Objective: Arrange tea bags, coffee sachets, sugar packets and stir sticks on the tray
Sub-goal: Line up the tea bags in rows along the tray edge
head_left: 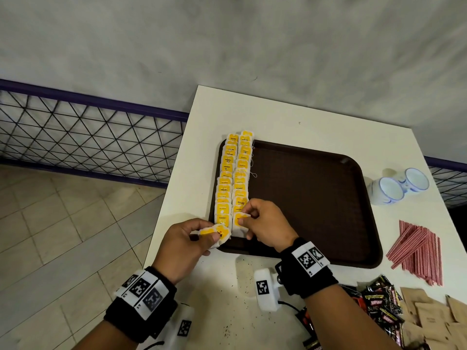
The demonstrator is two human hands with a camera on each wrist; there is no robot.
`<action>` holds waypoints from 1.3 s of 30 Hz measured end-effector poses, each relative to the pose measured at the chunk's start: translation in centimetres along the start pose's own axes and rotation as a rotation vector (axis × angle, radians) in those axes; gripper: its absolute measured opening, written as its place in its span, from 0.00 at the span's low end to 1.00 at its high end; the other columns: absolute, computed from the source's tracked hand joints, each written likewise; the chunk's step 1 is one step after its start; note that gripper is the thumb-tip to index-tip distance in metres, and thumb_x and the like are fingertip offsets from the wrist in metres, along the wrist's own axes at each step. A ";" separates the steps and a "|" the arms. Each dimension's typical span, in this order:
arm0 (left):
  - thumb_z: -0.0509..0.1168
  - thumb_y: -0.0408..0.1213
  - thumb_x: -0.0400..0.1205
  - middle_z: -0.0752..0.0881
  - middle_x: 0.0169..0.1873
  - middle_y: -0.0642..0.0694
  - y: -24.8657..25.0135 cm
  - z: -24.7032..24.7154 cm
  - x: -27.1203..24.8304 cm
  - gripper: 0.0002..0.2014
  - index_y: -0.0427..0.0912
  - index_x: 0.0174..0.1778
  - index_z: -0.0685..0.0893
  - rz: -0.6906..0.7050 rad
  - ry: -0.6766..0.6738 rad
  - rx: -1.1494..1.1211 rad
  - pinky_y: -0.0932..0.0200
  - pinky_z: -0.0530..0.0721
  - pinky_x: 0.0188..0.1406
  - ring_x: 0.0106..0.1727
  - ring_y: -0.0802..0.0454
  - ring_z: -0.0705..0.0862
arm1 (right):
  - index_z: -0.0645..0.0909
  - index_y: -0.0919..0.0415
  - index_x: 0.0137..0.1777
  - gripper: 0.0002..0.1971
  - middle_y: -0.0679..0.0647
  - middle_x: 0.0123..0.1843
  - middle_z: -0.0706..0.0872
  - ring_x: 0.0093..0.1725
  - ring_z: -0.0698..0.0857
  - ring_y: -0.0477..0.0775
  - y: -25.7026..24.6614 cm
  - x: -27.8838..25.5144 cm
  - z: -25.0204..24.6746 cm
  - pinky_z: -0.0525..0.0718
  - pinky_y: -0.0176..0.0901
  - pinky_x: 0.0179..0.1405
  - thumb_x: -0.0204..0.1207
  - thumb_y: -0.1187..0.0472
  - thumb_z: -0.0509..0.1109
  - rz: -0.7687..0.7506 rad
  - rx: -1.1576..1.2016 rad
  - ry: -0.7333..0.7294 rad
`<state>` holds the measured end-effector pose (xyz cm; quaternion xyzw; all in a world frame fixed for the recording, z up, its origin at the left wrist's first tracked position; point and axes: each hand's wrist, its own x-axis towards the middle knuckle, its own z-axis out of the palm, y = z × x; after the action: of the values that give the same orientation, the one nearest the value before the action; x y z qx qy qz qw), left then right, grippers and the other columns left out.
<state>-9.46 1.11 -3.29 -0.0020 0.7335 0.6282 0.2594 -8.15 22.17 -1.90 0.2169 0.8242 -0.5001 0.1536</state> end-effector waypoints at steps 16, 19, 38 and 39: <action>0.76 0.29 0.79 0.94 0.42 0.49 0.1 -0.2 0.3 0.05 0.42 0.47 0.93 -0.012 -0.011 -0.018 0.59 0.90 0.35 0.41 0.47 0.92 | 0.79 0.58 0.47 0.05 0.55 0.35 0.85 0.31 0.91 0.60 -0.9 0.1 0.6 0.91 0.53 0.28 0.78 0.66 0.73 0.009 -0.034 0.139; 0.75 0.29 0.80 0.94 0.43 0.48 0.3 -0.1 0.4 0.06 0.43 0.48 0.93 -0.008 -0.015 -0.027 0.61 0.90 0.36 0.43 0.46 0.93 | 0.79 0.55 0.48 0.07 0.54 0.37 0.85 0.33 0.90 0.58 -0.9 0.0 0.5 0.91 0.54 0.32 0.77 0.62 0.75 0.006 -0.056 0.151; 0.74 0.31 0.81 0.94 0.40 0.45 1.6 0.8 1.2 0.04 0.41 0.47 0.94 0.025 0.004 -0.034 0.60 0.91 0.36 0.38 0.48 0.91 | 0.82 0.71 0.48 0.04 0.61 0.32 0.87 0.27 0.85 0.51 -1.4 -2.5 -1.4 0.77 0.39 0.21 0.79 0.69 0.73 -0.130 0.275 0.042; 0.74 0.32 0.81 0.94 0.42 0.45 1.4 0.7 1.1 0.04 0.42 0.47 0.94 0.014 0.013 -0.035 0.57 0.91 0.36 0.39 0.48 0.91 | 0.82 0.72 0.49 0.05 0.61 0.32 0.88 0.28 0.85 0.50 -1.3 -2.4 -1.7 0.77 0.39 0.21 0.80 0.70 0.73 -0.120 0.265 0.041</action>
<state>-10.66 2.40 -2.45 -0.0056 0.7242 0.6425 0.2503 -6.76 22.65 0.95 0.1957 0.7655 -0.6082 0.0766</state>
